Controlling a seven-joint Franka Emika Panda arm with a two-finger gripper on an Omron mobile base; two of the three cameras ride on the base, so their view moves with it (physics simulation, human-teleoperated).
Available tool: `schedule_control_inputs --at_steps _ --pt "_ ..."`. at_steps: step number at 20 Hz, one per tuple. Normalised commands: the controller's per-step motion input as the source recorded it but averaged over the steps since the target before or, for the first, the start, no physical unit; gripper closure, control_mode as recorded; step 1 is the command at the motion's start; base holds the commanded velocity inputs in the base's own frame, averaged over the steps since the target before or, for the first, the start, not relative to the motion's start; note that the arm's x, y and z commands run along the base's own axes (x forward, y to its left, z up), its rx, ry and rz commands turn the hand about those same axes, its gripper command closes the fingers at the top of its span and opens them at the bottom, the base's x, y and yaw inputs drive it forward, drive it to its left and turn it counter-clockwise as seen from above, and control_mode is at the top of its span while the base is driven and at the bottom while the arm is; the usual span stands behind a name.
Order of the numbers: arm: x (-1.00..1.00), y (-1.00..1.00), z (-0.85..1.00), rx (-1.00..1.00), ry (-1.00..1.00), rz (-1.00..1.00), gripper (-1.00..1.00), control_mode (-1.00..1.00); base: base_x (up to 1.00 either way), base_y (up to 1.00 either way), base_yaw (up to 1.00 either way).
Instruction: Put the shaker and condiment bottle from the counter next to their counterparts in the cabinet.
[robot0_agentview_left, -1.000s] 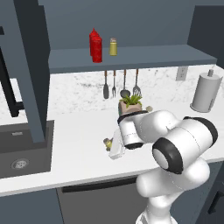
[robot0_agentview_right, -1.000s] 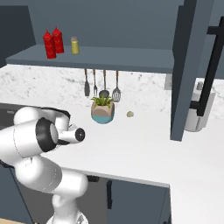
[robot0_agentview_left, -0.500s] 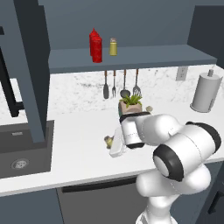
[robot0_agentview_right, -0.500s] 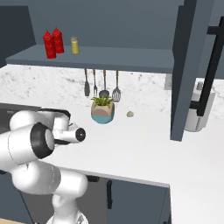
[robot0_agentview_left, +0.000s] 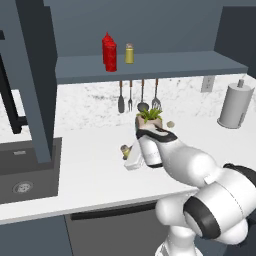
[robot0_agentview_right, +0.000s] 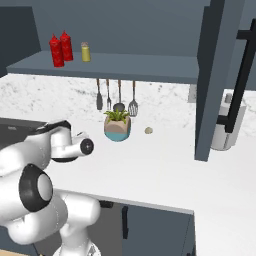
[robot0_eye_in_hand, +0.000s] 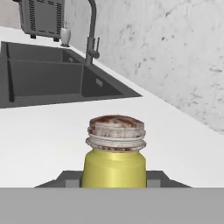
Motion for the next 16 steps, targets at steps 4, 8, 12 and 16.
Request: schedule_control_inputs --at_steps 4,8,12,16 --pt "-0.03 0.00 0.63 0.00 -0.03 -0.12 1.00 -1.00 0.00 0.00 0.00" --pt "-0.17 0.00 0.65 0.00 -0.07 -0.09 1.00 -1.00 0.00 0.00 0.00" --pt "-0.25 0.00 0.64 0.00 -0.06 -0.07 1.00 -1.00 0.00 0.00 0.00" --pt "-0.25 0.00 0.67 0.00 -0.06 -0.06 1.00 -1.00 0.00 0.00 0.00"
